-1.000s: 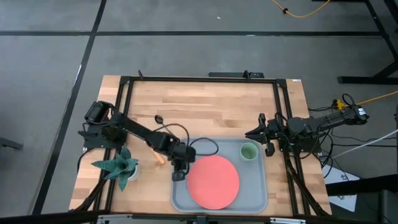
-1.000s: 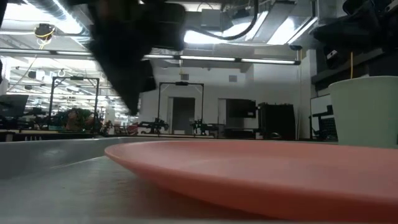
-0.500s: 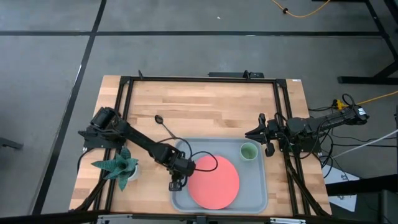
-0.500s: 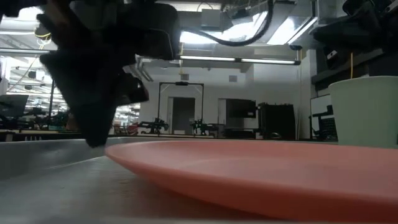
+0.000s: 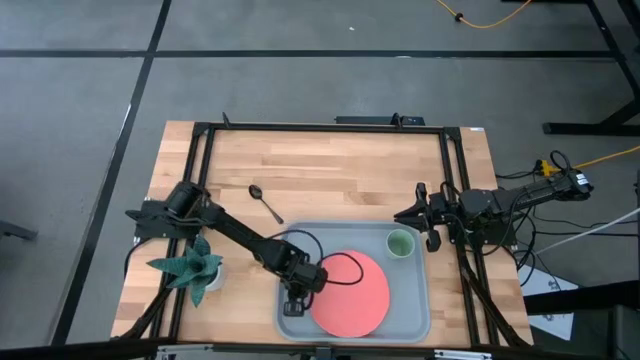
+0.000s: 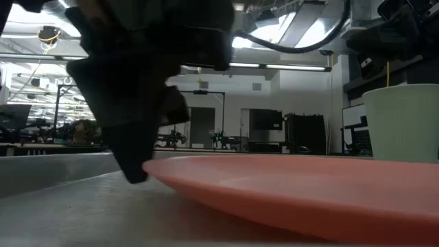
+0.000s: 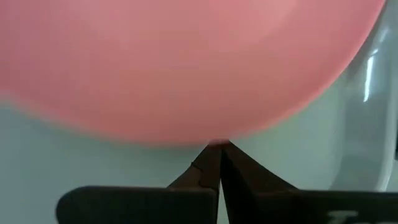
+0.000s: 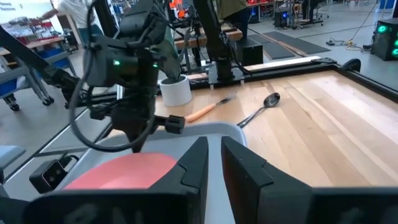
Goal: Pick and place plate/cup/fork/spoon on tray
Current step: Put the pink plate on the gray serving tray, then move the silverware to the top of the table
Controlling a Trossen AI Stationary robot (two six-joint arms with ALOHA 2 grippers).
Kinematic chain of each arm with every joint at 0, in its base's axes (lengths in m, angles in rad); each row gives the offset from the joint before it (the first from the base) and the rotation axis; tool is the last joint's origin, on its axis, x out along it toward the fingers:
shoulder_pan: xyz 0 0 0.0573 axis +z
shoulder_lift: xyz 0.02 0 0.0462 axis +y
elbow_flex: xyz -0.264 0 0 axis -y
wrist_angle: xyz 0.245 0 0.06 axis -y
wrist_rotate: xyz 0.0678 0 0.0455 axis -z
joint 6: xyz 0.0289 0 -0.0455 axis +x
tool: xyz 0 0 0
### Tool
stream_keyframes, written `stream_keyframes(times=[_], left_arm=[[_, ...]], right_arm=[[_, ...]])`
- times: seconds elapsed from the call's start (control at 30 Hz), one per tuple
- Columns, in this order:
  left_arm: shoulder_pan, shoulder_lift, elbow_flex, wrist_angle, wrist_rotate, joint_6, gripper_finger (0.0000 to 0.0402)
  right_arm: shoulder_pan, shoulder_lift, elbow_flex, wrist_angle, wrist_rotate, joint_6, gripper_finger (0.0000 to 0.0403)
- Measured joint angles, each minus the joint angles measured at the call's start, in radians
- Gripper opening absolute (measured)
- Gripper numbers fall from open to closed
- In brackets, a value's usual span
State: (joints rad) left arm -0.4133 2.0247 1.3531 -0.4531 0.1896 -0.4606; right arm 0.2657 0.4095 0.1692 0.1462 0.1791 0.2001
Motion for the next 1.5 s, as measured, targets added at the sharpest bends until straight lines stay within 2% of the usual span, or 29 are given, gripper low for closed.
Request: stream_keyframes(times=[0.2,0.33,0.47,0.6,0.7,0.87,1.03,1.17,1.3,1.5], left_arm=[[0.011,0.018,0.04,-0.037,-0.012,0.0,0.0003],[0.035,0.003,0.082,-0.172,-0.02,0.02,0.0003],[0.073,-0.008,0.173,-0.471,-0.076,0.121,0.0002],[0.131,-0.044,0.223,-0.748,-0.276,0.283,0.0002],[0.209,-0.098,0.2,-0.85,-0.383,0.336,0.0005],[0.381,-0.257,0.044,-0.834,-0.417,0.302,0.0001],[0.527,-0.433,-0.185,-0.721,-0.418,0.112,0.0005],[0.579,-0.515,-0.291,-0.703,-0.341,0.019,0.0002],[0.576,-0.497,-0.336,-0.725,-0.199,0.034,0.0001],[0.547,-0.362,-0.361,-0.731,-0.023,0.025,0.0001]], right_arm=[[0.0,0.0,0.0,-0.012,-0.035,0.0,0.0051],[0.0,0.0,0.0,-0.014,-0.065,0.0,0.0051],[0.0,0.0,0.0,0.006,-0.071,0.0,0.0051],[0.0,-0.001,0.0,0.024,-0.096,-0.003,0.0051],[0.0,0.0,0.0,0.022,-0.13,-0.003,0.0051],[0.0,0.0,0.0,-0.004,-0.185,-0.001,0.0051],[0.0,0.0,0.0,-0.034,-0.2,-0.014,0.0051],[0.0,0.0,0.0,-0.039,-0.2,-0.028,0.0051],[0.0,-0.002,0.0,-0.032,-0.195,-0.065,0.0051],[0.0,-0.004,0.0,-0.032,-0.118,-0.153,0.0051]])
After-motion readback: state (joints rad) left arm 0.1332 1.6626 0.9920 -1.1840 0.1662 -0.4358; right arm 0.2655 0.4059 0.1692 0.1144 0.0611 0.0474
